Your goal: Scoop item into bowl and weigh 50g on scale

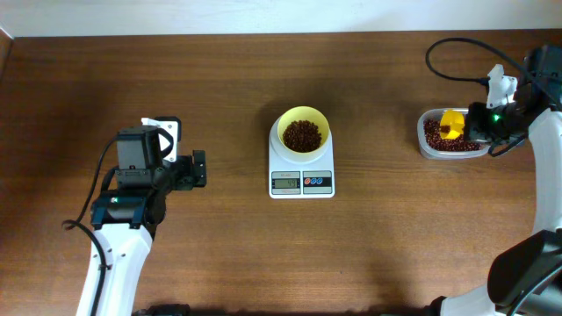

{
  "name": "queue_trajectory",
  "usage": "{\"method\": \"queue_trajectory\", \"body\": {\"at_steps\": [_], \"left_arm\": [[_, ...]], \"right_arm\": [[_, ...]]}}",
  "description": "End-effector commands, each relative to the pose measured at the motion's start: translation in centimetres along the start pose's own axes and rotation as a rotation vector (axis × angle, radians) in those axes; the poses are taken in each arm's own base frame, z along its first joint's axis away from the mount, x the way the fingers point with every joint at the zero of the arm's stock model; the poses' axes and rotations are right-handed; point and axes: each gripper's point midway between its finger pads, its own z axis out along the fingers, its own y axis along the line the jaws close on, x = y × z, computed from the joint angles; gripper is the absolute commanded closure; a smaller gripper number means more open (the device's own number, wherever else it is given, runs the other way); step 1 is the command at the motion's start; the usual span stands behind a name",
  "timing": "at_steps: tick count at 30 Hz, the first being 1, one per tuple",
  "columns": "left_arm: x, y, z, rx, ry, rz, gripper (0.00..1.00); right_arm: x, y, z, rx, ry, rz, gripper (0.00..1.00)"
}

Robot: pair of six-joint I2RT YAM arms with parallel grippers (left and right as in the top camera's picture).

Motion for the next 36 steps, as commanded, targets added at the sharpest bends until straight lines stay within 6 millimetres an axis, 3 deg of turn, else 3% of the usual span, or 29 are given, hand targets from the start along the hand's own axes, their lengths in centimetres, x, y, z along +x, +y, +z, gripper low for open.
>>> {"method": "queue_trajectory", "body": {"at_steps": [1,36], "left_arm": [[0.17,0.27,0.19,-0.010,0.007,0.008,0.01],[0.17,0.27,0.19,-0.010,0.007,0.008,0.01]], "right_arm": [[-0.90,0.39,-1.39,-0.008,-0.049,-0.002,0.96],[-1.22,0.42,-1.41,-0.010,-0.062,-0.004,0.96]]}}
